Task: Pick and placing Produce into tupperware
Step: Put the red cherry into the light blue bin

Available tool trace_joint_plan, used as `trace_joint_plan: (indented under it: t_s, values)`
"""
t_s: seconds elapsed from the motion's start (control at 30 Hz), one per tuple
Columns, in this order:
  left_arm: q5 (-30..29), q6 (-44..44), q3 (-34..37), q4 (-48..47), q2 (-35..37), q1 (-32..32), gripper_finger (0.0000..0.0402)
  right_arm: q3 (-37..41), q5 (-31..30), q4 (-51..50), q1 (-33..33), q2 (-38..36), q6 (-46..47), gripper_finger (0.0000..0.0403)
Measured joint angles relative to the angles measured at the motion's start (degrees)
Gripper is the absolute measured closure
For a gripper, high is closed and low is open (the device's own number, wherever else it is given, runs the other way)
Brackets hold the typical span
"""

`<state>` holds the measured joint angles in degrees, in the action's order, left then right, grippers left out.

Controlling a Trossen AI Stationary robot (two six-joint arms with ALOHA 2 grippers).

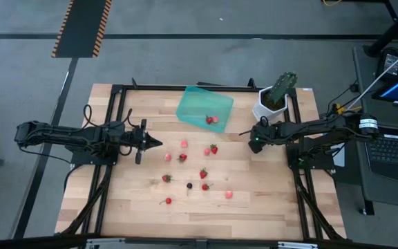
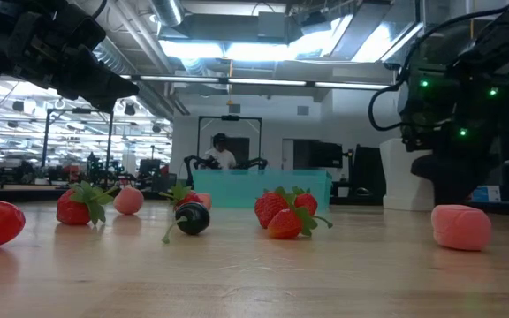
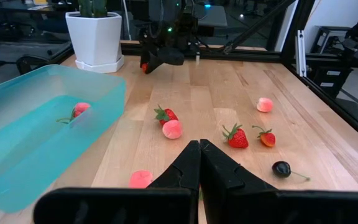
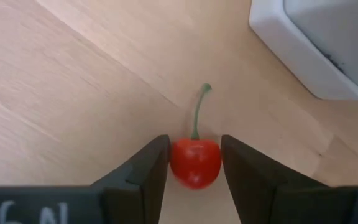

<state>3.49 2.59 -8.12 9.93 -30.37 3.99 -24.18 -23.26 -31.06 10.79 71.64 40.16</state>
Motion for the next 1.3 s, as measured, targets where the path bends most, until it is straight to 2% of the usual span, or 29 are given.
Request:
trace_joint_plan:
  t_s: [0.23,0.73,0.93,1.3]
  values:
    - [0.00,0.00,0.00,0.00,0.00,0.00,0.0401,-0.04,0.70,-0.18,0.00,-0.07,1.05,0.0294]
    - [0.00,0.00,0.00,0.00,0.00,0.00,0.0401,-0.42,1.65,0.04,0.02,0.00,1.27,0.0294]
    - [0.00,-0.01,0.00,0.00,0.00,0.00,0.0401,-3.26,5.75,0.70,-0.07,-0.02,-2.10,0.0294]
    - [0.00,-0.09,0.00,-0.02,0.00,0.00,0.0401,-10.52,7.37,0.28,-2.91,-0.13,-6.33,0.0294]
